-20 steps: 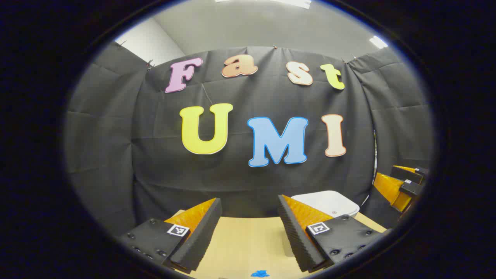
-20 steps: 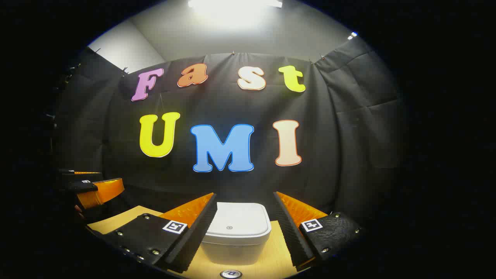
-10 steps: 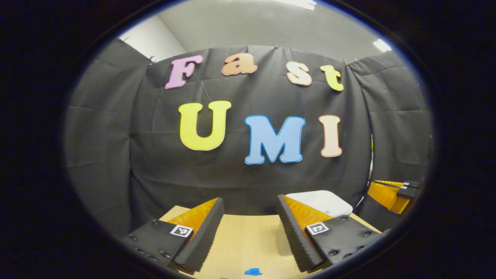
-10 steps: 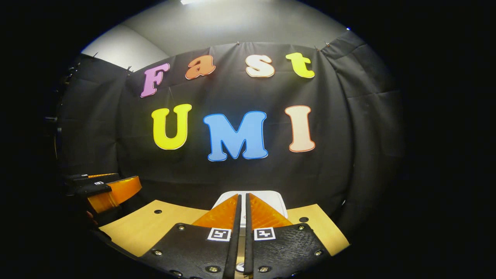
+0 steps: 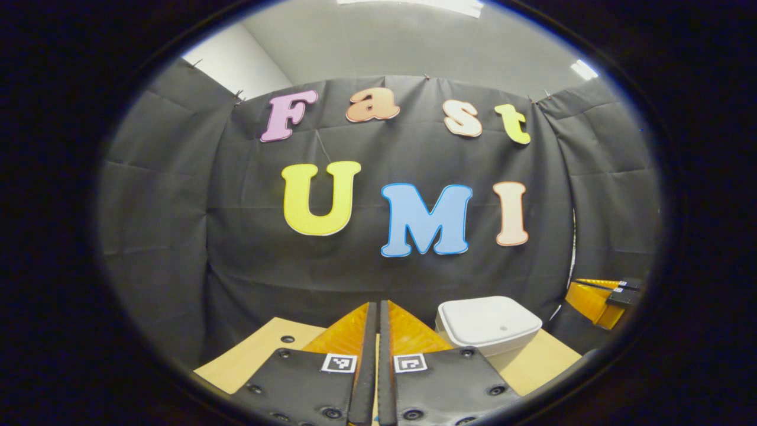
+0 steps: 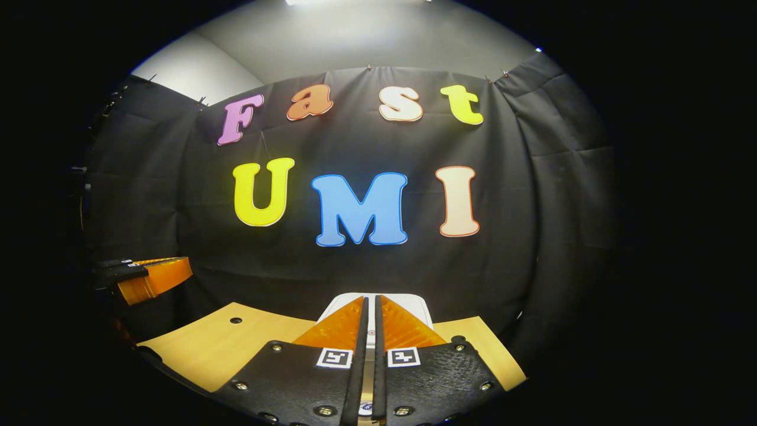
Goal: Press the lid of the desktop garbage bin to open it, pick up the crumpled paper on the desktop and throw it into the bin, then pick up the pop can on the desktop and drop it into the bin, and finally close the garbage bin lid.
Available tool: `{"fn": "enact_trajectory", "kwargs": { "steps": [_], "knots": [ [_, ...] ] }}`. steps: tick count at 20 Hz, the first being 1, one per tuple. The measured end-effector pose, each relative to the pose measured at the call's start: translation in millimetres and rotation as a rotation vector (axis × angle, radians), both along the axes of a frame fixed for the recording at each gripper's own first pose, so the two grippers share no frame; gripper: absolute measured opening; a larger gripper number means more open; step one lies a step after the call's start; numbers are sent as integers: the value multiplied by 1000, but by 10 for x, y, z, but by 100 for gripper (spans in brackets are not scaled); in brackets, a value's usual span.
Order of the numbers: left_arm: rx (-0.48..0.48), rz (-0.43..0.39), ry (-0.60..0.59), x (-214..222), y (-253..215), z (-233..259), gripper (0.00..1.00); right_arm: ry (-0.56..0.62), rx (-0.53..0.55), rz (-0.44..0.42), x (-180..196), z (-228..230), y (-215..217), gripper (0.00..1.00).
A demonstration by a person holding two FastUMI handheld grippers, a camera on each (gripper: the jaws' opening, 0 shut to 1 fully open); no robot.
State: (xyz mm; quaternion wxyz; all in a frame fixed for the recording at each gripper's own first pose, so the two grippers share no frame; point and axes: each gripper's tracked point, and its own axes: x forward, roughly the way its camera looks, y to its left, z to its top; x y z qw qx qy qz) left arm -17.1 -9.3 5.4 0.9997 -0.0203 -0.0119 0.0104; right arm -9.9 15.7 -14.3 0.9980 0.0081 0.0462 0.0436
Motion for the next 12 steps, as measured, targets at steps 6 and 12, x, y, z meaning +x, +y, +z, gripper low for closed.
{"fn": "enact_trajectory", "kwargs": {
  "steps": [6,12],
  "knots": [
    [8,-14,12,17,-80,-28,13,3,3,2,24,-4,-14,8],
    [7,-10,24,7,-113,-80,27,5,5,4,25,-15,-10,7]
  ]
}}
